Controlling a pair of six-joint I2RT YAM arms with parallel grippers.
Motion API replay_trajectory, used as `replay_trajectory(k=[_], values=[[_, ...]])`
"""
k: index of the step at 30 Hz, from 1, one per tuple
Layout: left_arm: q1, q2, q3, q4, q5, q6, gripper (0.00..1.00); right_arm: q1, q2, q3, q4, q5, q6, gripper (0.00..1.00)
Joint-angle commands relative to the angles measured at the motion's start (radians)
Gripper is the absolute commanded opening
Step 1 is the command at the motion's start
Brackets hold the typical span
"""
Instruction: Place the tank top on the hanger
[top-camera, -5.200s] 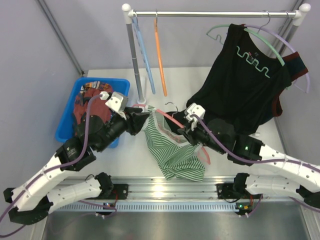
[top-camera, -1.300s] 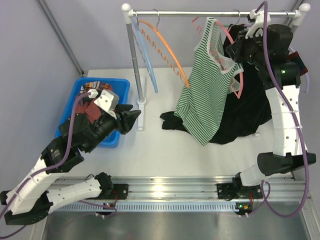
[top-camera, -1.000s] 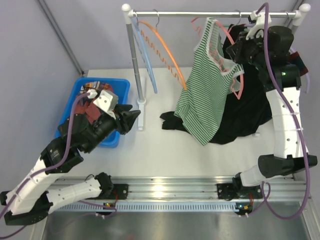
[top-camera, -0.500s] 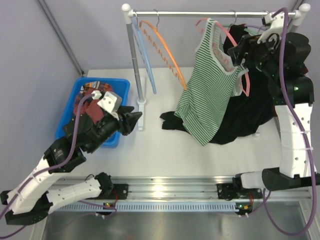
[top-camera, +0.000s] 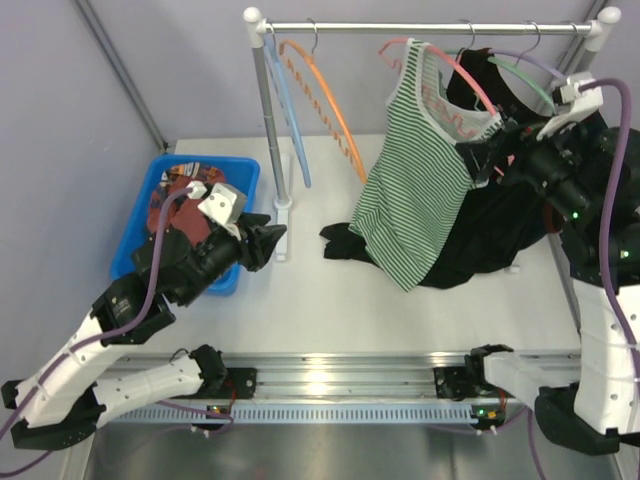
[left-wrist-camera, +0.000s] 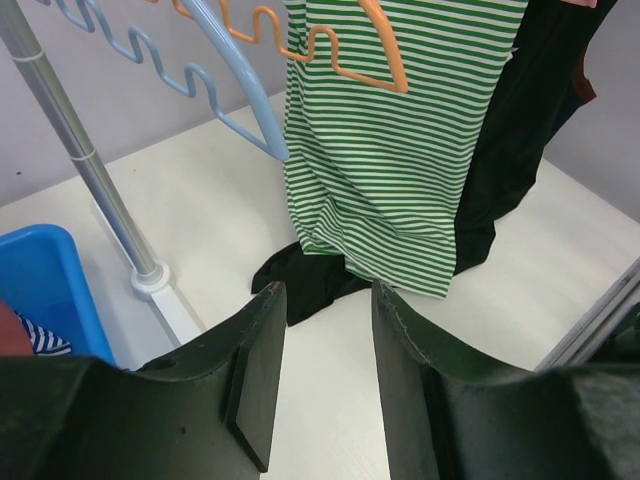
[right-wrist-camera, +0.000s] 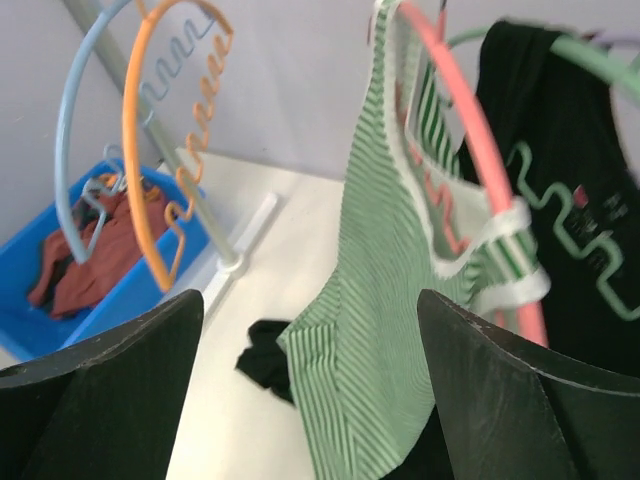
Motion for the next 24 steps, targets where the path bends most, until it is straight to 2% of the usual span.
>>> replay_trajectory(k=[1,6,12,20,24], values=[[-0.003,-0.007,-0.009,0.040,-0.013,-0.028,0.45,-0.012,-0.099,-0.118,-0.007,-0.092,0.067,0.88],[-0.003,-0.023,-0.042,0.037,-0.016,-0.049,0.45,-0.012,-0.284,-0.412,-0.006,-0.134,0.121,0.89],[-0.003,-0.029,-0.130,0.055,-0.042,-0.098,0.44,-0.012,-0.425,-0.678,-0.009,-0.117,0.164,0.91],[-0.003,-0.026,-0.222,0.065,-0.082,-0.163,0.44,-0.012,-0.504,-0.804,-0.012,-0.072,0.193,1.00],[-0.003,-0.010,-0.220,0.038,-0.090,-0.181,0.43,-0.012,-0.521,-0.830,0.007,-0.045,0.201,1.00]])
